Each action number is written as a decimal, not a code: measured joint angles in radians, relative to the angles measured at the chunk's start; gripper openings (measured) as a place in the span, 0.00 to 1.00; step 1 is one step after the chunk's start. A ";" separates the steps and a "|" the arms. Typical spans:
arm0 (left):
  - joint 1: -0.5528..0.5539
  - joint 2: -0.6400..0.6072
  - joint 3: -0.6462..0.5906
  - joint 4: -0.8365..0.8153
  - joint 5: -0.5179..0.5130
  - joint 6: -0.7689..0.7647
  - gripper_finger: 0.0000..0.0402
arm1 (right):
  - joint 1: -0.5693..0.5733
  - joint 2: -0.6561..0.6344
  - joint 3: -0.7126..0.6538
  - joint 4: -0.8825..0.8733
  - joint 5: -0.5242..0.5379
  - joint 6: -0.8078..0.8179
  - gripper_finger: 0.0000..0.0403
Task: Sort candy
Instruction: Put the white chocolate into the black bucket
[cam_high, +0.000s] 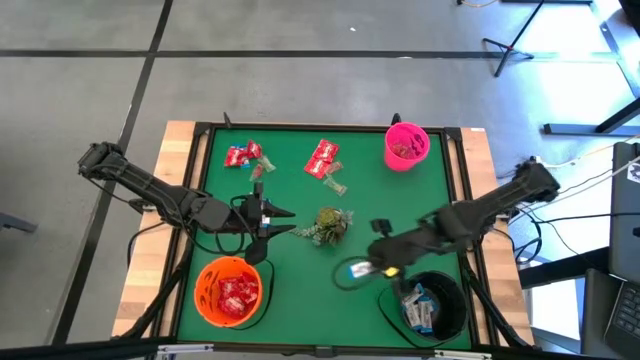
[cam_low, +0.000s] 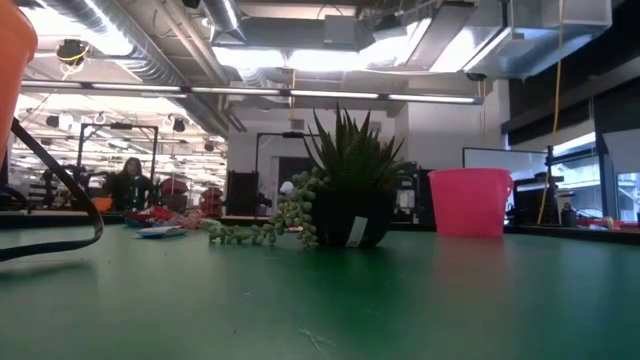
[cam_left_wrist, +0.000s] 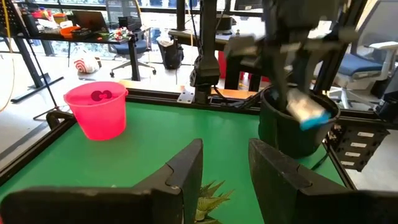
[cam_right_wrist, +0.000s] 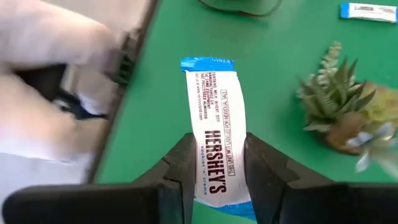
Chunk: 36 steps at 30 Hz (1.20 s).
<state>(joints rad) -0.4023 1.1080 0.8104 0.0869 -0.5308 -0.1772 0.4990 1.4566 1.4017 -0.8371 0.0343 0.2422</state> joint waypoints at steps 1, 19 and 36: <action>0.000 0.000 0.000 0.000 0.000 0.000 0.30 | 0.022 -0.020 0.000 -0.006 0.002 0.032 0.26; 0.000 0.000 0.000 0.000 -0.003 0.001 0.30 | 0.498 -0.128 -0.075 -0.281 0.211 0.792 0.30; 0.000 0.007 0.000 -0.001 0.000 0.004 0.30 | 0.600 -0.128 -0.262 -0.195 0.200 1.153 0.34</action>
<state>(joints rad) -0.4023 1.1149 0.8104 0.0864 -0.5304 -0.1730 1.0990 1.3287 1.1393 -1.0318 0.2340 1.3952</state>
